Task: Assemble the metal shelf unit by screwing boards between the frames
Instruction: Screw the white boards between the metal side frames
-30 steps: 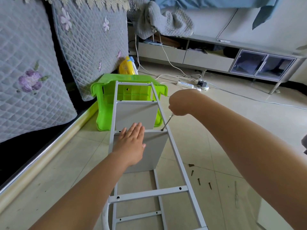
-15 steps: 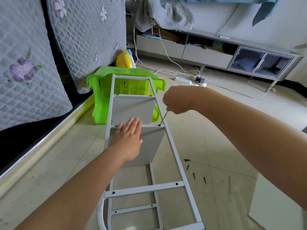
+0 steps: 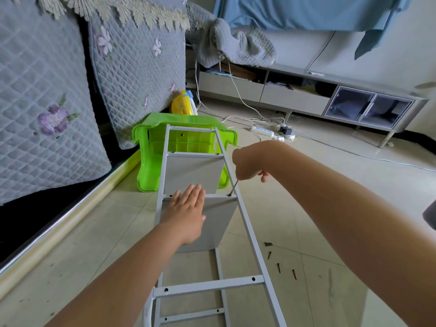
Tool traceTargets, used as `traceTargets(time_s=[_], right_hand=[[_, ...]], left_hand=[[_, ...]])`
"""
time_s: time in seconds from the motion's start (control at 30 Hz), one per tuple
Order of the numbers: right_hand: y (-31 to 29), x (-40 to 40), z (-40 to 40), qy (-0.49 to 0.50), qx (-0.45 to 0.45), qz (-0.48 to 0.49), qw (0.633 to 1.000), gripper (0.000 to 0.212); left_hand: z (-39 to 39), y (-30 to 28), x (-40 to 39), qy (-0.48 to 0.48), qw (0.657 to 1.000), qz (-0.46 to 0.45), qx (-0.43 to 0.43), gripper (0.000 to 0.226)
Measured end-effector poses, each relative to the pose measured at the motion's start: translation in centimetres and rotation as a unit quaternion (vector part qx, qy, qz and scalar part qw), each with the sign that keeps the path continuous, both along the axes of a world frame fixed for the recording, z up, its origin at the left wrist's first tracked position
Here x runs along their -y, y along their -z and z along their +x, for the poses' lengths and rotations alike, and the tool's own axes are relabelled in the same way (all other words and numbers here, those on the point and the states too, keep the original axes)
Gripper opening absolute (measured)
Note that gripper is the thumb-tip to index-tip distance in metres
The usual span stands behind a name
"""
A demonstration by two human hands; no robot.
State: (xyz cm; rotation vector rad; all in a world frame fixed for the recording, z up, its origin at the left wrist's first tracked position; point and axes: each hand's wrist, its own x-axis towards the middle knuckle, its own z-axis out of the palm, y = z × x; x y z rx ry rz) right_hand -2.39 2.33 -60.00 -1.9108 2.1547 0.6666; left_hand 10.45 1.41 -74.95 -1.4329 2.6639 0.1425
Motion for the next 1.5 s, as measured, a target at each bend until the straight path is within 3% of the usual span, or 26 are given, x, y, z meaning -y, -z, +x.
traceTargets(time_s=[0.27, 0.47, 0.6, 0.73, 0.93, 1.03, 1.13, 1.23, 1.37, 1.5], right_hand=[[0.6, -0.2, -1.3, -0.089, -0.014, -0.084, 0.992, 0.026], [0.5, 0.1, -0.3, -0.039, -0.006, -0.139, 0.989, 0.036], [0.8, 0.8, -0.1, -0.006, 0.017, -0.151, 0.988, 0.029], [1.7, -0.3, -0.6, -0.050, -0.006, -0.133, 0.990, 0.014], [2.2, -1.3, -1.6, -0.107, 0.012, -0.159, 0.981, 0.023], [2.5, -1.1, -1.8, -0.078, -0.011, -0.183, 0.980, 0.028], [3.0, -0.7, -2.1, 0.013, -0.003, -0.212, 0.977, 0.026], [3.1, -0.8, -1.0, 0.037, 0.000, -0.217, 0.976, 0.025], [2.1, -1.2, 0.8, -0.042, -0.010, -0.160, 0.986, 0.023], [1.1, -1.5, 0.2, -0.050, -0.023, -0.118, 0.991, 0.024]], left_hand=[[0.0, 0.2, 0.1, 0.003, 1.000, -0.003, -0.001, 0.060], [0.1, -0.1, 0.2, 0.007, 1.000, -0.004, 0.005, 0.059], [0.1, -0.3, 0.2, 0.007, 1.000, -0.004, 0.004, 0.059], [0.3, -0.3, 0.3, 0.012, 1.000, 0.004, 0.000, 0.059], [0.3, 0.0, 0.2, 0.009, 1.000, 0.000, -0.004, 0.060], [0.3, 0.1, 0.0, 0.008, 1.000, -0.007, -0.004, 0.060], [0.2, -0.1, -0.2, 0.009, 1.000, -0.017, -0.004, 0.060], [0.2, -0.2, -0.1, 0.010, 1.000, -0.012, -0.002, 0.060], [0.1, -0.2, 0.0, 0.006, 1.000, -0.001, -0.001, 0.060], [0.2, 0.0, 0.1, 0.006, 1.000, 0.000, 0.001, 0.060]])
